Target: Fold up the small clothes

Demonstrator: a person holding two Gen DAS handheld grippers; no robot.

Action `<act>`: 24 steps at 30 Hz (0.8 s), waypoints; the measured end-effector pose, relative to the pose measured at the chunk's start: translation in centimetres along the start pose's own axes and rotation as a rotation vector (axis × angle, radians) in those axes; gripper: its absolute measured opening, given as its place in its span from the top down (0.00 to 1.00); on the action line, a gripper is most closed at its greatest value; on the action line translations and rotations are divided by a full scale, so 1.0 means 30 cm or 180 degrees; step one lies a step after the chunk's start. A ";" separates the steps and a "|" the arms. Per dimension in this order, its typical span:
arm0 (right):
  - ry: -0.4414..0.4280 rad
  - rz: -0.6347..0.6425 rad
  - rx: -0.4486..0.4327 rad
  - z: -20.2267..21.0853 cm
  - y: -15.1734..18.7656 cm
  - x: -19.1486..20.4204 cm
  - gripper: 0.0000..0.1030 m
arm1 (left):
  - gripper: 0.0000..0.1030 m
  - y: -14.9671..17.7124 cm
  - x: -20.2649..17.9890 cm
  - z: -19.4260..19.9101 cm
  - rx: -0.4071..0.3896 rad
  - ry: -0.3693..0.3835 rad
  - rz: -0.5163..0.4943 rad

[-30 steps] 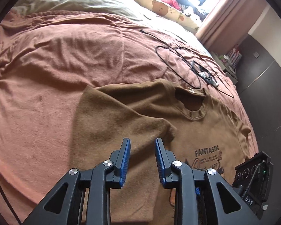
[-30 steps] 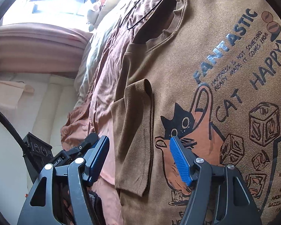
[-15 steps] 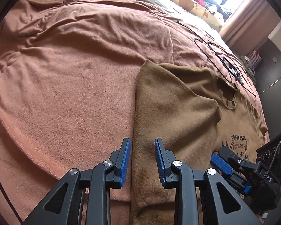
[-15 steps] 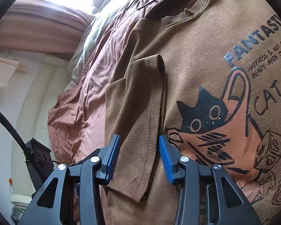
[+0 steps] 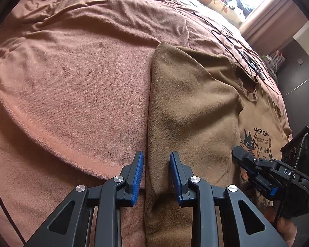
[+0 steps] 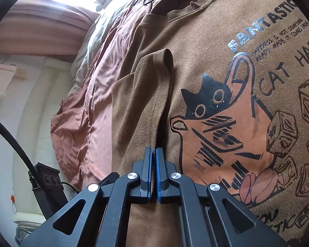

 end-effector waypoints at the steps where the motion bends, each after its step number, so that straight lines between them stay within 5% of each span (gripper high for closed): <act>1: -0.0017 0.0005 -0.0007 0.007 0.004 0.005 1.00 | 0.72 0.009 -0.004 0.004 0.0008 0.0002 -0.0011; 6: 0.0240 0.0063 -0.0005 0.021 0.032 0.003 0.99 | 0.72 0.053 -0.006 0.016 0.0029 -0.0064 -0.0051; 10: 0.0059 0.0007 0.0099 0.012 0.049 0.019 0.95 | 0.72 0.057 -0.001 0.027 0.0022 -0.0020 0.0040; 13: -0.0037 -0.0024 0.0084 0.020 0.049 0.014 0.56 | 0.72 0.058 0.000 0.028 0.0026 -0.0018 0.0061; 24: -0.0141 -0.0127 0.0183 -0.020 0.080 0.001 0.55 | 0.72 0.058 -0.003 0.035 0.0022 -0.0036 0.0041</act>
Point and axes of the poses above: each gripper's, at about its wrist camera, not at the fingertips, and z roughly against the way its jaws point, x to its left, y to its underside, the point moved 5 cm from there along -z, roughly the way its jaws point, and after that the axes turned 1 degree about -z, right-handed, at the moved point
